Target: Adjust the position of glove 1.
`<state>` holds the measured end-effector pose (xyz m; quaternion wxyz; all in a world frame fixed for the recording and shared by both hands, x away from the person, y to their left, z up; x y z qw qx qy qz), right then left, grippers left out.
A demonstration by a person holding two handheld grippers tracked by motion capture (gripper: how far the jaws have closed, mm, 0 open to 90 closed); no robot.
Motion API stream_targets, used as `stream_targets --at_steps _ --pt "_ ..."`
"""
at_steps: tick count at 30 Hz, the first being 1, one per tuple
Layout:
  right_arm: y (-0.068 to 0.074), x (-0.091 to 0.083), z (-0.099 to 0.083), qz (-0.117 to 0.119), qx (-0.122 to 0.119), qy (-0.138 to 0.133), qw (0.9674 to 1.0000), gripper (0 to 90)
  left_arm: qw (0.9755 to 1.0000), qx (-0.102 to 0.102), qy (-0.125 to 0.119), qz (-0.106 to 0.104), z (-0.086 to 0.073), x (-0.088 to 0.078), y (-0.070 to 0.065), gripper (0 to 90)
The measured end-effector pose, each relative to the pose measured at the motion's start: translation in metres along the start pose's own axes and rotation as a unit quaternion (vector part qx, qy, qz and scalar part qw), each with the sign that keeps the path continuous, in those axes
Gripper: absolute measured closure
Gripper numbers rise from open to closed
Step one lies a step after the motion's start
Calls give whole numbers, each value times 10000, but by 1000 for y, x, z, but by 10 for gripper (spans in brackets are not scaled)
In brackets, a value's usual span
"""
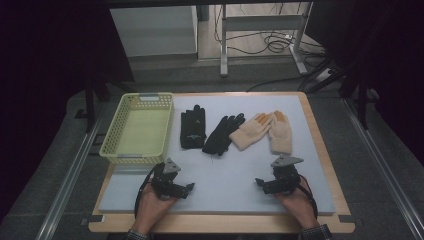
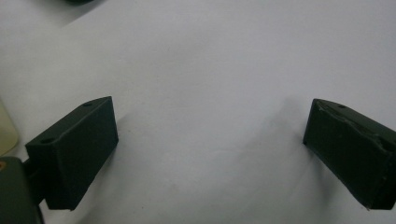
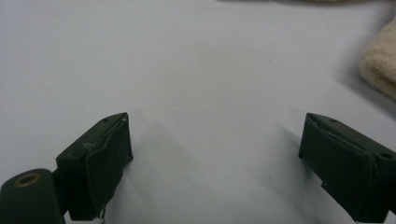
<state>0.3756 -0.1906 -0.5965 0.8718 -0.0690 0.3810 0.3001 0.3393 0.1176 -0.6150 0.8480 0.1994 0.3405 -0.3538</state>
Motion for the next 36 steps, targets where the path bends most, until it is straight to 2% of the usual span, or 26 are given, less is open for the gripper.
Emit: stream_targets --at_steps 28,32,34,35,36 --pt "0 -1 1 -7 30 -7 10000 103 10000 -1 -4 0 0 0 0 31" --pt "-1 -1 4 1 159 -52 9999 146 10000 1 -6 3 0 0 0 31" --pt "0 -1 9 131 256 -57 9996 205 10000 -5 -12 4 0 0 0 31" --pt "0 -1 9 131 256 -57 9996 205 10000 -5 -12 4 0 0 0 31" --pt "2 -1 13 174 254 -84 9995 261 10000 -1 -8 3 0 0 0 31"
Point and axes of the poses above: each handheld gripper's, and its own axes: x roughly forward along the jaws, z roughly out of its top, y roughly to its left, the point moved 9 cm from there along x, roughly forward along the jaws, and after that the axes turned 12 degrees about x, right-handed, at the moved point
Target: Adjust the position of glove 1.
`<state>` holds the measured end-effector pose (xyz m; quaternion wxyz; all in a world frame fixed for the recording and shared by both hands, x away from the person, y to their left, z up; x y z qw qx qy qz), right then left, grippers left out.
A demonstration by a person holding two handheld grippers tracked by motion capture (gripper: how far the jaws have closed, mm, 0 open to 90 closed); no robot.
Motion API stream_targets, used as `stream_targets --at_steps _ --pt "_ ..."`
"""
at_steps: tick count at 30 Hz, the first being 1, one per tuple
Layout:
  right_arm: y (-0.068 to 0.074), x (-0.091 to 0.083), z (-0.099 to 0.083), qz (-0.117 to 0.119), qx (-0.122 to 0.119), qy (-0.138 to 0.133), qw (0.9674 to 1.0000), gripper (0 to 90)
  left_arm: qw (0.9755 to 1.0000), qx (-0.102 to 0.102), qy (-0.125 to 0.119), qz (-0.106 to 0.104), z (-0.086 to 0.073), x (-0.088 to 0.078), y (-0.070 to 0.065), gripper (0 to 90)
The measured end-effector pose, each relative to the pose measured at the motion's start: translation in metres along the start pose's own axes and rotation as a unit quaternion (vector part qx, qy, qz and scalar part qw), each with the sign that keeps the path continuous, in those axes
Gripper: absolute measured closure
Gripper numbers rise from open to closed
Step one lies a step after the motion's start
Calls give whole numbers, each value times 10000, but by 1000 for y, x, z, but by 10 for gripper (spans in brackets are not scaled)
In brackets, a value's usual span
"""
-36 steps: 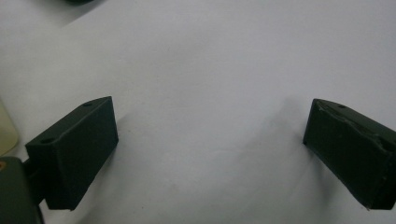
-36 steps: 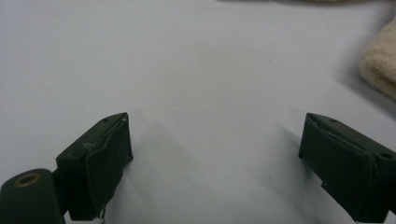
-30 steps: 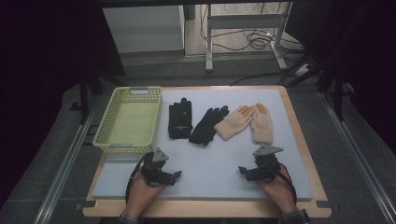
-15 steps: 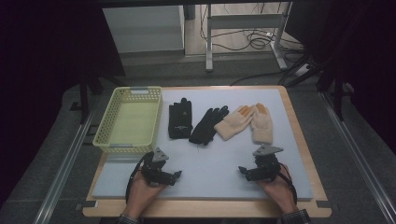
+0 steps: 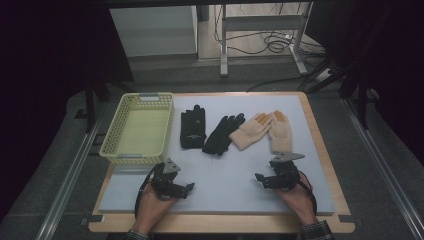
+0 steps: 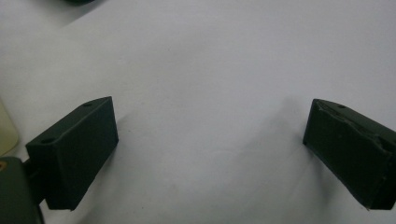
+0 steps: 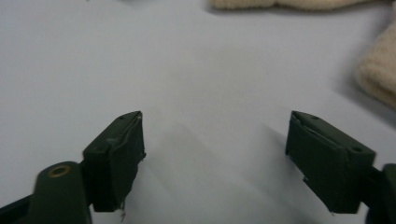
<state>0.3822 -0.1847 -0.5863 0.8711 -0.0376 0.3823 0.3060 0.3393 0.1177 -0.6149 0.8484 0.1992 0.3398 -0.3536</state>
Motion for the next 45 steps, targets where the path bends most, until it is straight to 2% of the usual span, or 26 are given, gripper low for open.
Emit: stream_targets --at_steps 3,4,10,14,15,16,19,20,21,22,23,25,26,30,32,33,34,35,36,38,41,42,43,44,45 --pt "3 1 4 38 -33 15 10000 302 10000 -2 0 0 0 0 0 31" --pt "5 3 10 59 -68 20 10000 360 10000 -6 -4 1 0 0 0 31" --pt "12 12 27 146 -159 -5 9998 458 10000 -8 -6 2 0 0 0 32" --pt "19 22 49 261 -222 -79 9994 528 10000 -23 -18 5 0 0 0 32" --pt "19 22 49 261 -222 -79 9994 528 10000 -23 -18 5 0 0 0 32" --pt "22 26 59 284 -239 -107 9993 539 10000 -23 -19 5 0 0 0 32" --pt "25 31 70 298 -250 -119 9992 539 10000 -8 -7 2 0 0 0 32" --pt "28 37 82 300 -276 -129 9991 533 10000 -11 -9 4 0 0 0 32" --pt "28 37 82 300 -276 -129 9991 533 10000 -11 -9 4 0 0 0 32" --pt "31 44 95 271 -282 -183 9991 500 10000 -10 -9 2 0 0 0 32" --pt "31 44 95 271 -282 -183 9991 500 10000 -11 -10 3 0 0 0 32" --pt "35 56 114 270 -215 -219 9992 453 10000 -16 -16 7 0 0 0 32" --pt "35 56 114 270 -215 -219 9992 453 10000 -16 -16 7 0 0 0 32" --pt "38 74 135 152 -173 -220 9995 362 10000 1 0 4 0 0 0 32" --pt "39 90 146 61 -86 -183 9998 294 10000 -1 -1 3 0 0 0 32" --pt "39 90 146 61 -86 -183 9998 294 10000 -1 -1 3 0 0 0 32" --pt "38 102 151 -22 12 -170 9999 256 10000 -5 -1 3 0 0 0 32" --pt "38 102 151 -22 12 -170 9999 256 10000 -5 -1 3 0 0 0 32" --pt "37 114 153 -100 78 -131 9998 236 10000 -5 0 2 0 0 0 31" --pt "36 121 153 -173 78 -99 9998 230 10000 -11 -12 0 0 0 0 32" --pt "34 140 146 -408 -76 160 9990 236 10000 -29 -24 1 0 0 0 31" --pt "32 150 137 -752 -359 365 9959 320 10000 -25 -23 4 0 0 0 32" --pt "32 150 137 -752 -359 365 9959 320 10000 -25 -23 4 0 0 0 32" --pt "35 152 134 -656 -339 333 9967 424 10000 -26 -23 2 0 0 0 32" --pt "35 152 134 -615 -256 338 9972 472 10000 -26 -22 3 0 0 0 32"
Point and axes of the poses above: each handheld gripper's, and its own axes: x roughly forward along the jaws, z roughly out of its top, y roughly to its left, the point moved 9 cm from there along x, roughly forward along the jaws, and after that the axes turned 12 degrees about x, right-handed, at the moved point
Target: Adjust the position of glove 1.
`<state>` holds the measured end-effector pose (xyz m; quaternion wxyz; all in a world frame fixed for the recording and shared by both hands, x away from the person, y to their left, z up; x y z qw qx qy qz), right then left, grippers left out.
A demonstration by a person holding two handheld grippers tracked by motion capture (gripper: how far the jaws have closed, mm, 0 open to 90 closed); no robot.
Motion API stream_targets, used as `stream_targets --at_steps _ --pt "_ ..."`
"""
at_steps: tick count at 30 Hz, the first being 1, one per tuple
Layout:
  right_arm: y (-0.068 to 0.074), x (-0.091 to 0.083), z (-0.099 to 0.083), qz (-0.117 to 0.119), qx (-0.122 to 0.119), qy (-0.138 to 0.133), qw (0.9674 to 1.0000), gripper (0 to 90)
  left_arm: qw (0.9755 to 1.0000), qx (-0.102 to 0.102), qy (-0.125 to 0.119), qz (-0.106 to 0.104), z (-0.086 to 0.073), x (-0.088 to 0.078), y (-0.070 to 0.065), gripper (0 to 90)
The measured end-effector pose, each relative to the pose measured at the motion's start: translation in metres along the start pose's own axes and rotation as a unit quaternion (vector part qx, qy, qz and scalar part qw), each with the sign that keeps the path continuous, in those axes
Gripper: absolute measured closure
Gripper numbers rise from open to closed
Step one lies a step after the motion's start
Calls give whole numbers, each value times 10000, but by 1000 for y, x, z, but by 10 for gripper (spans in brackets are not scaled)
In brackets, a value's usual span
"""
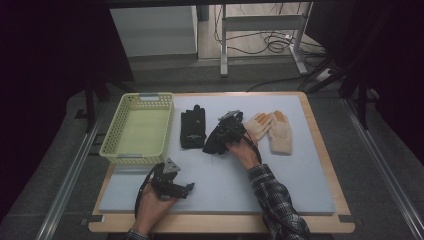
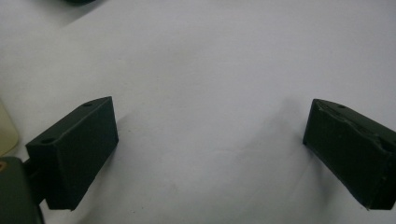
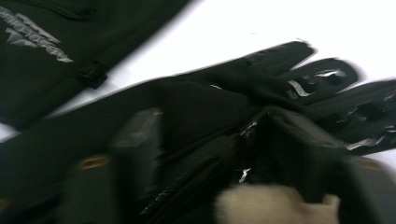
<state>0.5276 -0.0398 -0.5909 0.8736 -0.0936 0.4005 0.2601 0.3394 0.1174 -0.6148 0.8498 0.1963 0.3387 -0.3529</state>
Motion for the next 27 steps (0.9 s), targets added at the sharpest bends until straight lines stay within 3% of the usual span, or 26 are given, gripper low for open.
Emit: stream_targets --at_steps 2,3,6,9,11,13,15,16,19,24,27 --pt "2 -1 -1 119 110 12 9999 621 10000 2 0 0 0 0 0 31" --pt "3 -4 -2 10 -75 71 9999 795 10000 5 2 0 0 0 0 31" --pt "4 -5 -2 -26 -165 95 9998 816 10000 20 17 -3 0 0 0 31" --pt "2 -8 1 136 -152 16 9998 823 10000 14 17 -6 0 0 0 32" --pt "3 -18 11 346 -140 -220 9991 824 10000 24 21 -7 0 0 0 32" --pt "4 -22 15 401 -163 -281 9987 824 10000 44 43 -9 -1 0 1 31" --pt "15 -39 26 635 -174 -477 9967 823 10000 52 45 -8 -1 0 1 32" --pt "15 -39 26 635 -174 -477 9967 823 10000 52 45 -8 -1 0 1 32" --pt "35 -63 31 811 -364 -666 9938 822 10000 46 45 -5 -1 -1 1 32" --pt "50 -87 23 960 -524 -701 9915 820 10000 39 32 -8 -1 0 0 31" --pt "53 -108 2 1134 -460 -689 9901 817 10000 52 36 -4 -1 0 1 32"
Point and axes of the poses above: each handheld gripper's, and its own axes: x roughly forward along the jaws, z roughly out of its top, y roughly to its left, the point moved 9 cm from there along x, roughly forward along the jaws, and after that the axes turned 12 degrees about x, right-handed, at the moved point
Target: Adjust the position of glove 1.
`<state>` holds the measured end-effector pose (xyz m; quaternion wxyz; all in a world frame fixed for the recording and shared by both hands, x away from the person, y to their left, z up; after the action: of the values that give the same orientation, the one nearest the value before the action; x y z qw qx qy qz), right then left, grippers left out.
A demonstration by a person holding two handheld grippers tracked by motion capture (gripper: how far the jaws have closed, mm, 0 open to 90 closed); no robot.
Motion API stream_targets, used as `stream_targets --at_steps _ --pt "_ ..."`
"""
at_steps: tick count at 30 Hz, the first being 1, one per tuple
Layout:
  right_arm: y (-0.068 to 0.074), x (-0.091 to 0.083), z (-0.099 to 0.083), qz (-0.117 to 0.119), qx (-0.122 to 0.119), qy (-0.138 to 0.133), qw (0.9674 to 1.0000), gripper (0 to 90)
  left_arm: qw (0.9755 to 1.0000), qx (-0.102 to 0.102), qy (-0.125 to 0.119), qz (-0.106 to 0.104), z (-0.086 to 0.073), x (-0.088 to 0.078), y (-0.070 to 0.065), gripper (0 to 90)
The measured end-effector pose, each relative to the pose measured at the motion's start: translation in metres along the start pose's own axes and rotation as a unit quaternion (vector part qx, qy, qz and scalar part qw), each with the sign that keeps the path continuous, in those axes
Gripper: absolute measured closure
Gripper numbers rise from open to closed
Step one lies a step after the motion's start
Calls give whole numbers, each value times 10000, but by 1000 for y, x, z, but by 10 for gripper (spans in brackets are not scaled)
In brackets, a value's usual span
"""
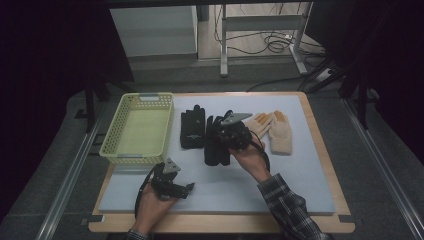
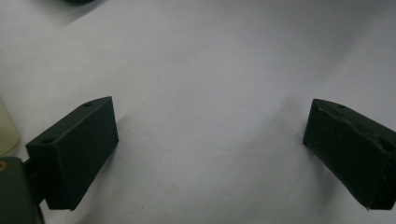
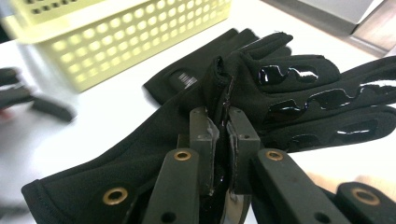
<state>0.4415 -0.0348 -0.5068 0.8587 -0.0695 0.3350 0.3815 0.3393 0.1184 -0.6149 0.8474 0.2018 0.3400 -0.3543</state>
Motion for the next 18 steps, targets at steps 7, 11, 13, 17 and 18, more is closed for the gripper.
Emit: stream_targets --at_steps 7,11,13,17,18 --pt "10 -18 -49 86 151 117 9998 815 10000 -15 -6 5 0 0 0 32" --pt "16 -11 -85 129 189 339 9992 716 10000 -49 -30 6 1 0 -1 32" --pt "16 -7 -94 120 151 409 9990 550 10000 -33 -17 5 0 0 0 33" --pt "8 -21 -87 74 220 185 9996 479 10000 -17 -1 0 0 0 0 32" --pt "2 -31 -85 30 234 124 9996 486 10000 -14 1 1 0 0 0 32"
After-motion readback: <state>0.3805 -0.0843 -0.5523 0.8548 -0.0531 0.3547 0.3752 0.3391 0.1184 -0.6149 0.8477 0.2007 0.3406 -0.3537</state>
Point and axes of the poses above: each handheld gripper's, and its own axes: x roughly forward along the jaws, z roughly out of its top, y roughly to its left, the point moved 9 cm from there along x, roughly forward along the jaws, and after that the axes turned 12 degrees about x, right-handed, at the moved point
